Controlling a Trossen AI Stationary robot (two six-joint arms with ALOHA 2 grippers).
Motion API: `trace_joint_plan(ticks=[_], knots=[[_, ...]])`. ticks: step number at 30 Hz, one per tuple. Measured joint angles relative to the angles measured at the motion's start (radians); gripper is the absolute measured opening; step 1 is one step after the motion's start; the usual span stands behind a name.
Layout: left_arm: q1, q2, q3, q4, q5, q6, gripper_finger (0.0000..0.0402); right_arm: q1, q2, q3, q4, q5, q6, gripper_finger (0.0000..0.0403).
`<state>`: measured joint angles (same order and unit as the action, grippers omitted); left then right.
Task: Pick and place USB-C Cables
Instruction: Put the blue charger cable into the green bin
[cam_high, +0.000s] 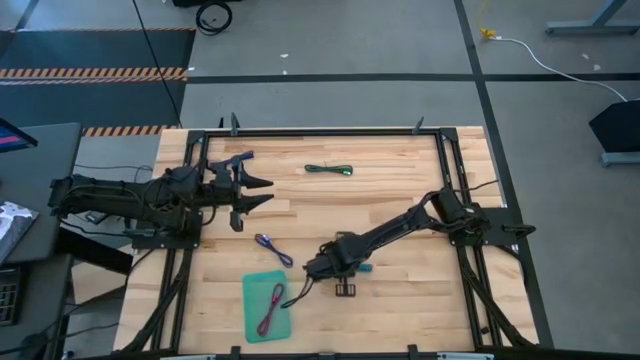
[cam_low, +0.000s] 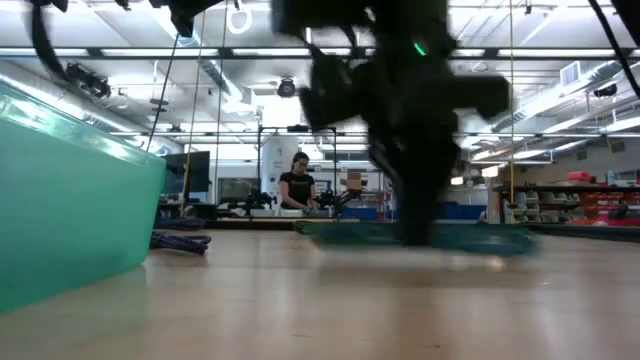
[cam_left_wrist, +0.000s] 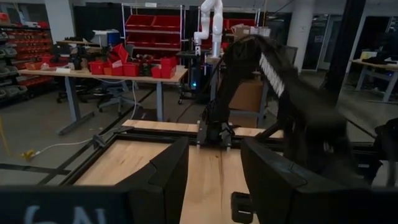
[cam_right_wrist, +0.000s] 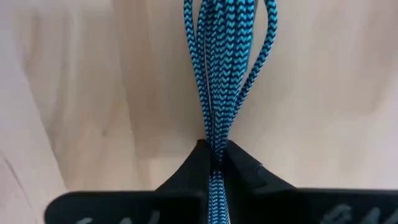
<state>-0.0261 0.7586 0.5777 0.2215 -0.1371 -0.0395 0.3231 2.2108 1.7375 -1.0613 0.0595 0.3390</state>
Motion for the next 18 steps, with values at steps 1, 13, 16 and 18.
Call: trace_joint_plan(ticks=[1, 13, 16, 18], knots=[[0.000, 0.000, 0.000, -0.006, 0.000, 0.000, 0.0156, 0.005, -0.002, 0.041, 0.005, 0.018, -0.061, 0.0022], [0.001, -0.022, 0.001, -0.012, 0.000, -0.001, 0.0156, 0.107, -0.011, 0.357, 0.216, 0.173, -0.943, 0.0022], [0.001, -0.022, 0.002, -0.009, 0.000, -0.009, 0.0156, 0.117, -0.001, 0.357, 0.340, 0.167, -1.103, 0.0022], [0.001, -0.025, 0.001, -0.011, 0.000, -0.019, 0.0156, 0.119, 0.012, 0.352, 0.408, 0.140, -1.197, 0.0022]])
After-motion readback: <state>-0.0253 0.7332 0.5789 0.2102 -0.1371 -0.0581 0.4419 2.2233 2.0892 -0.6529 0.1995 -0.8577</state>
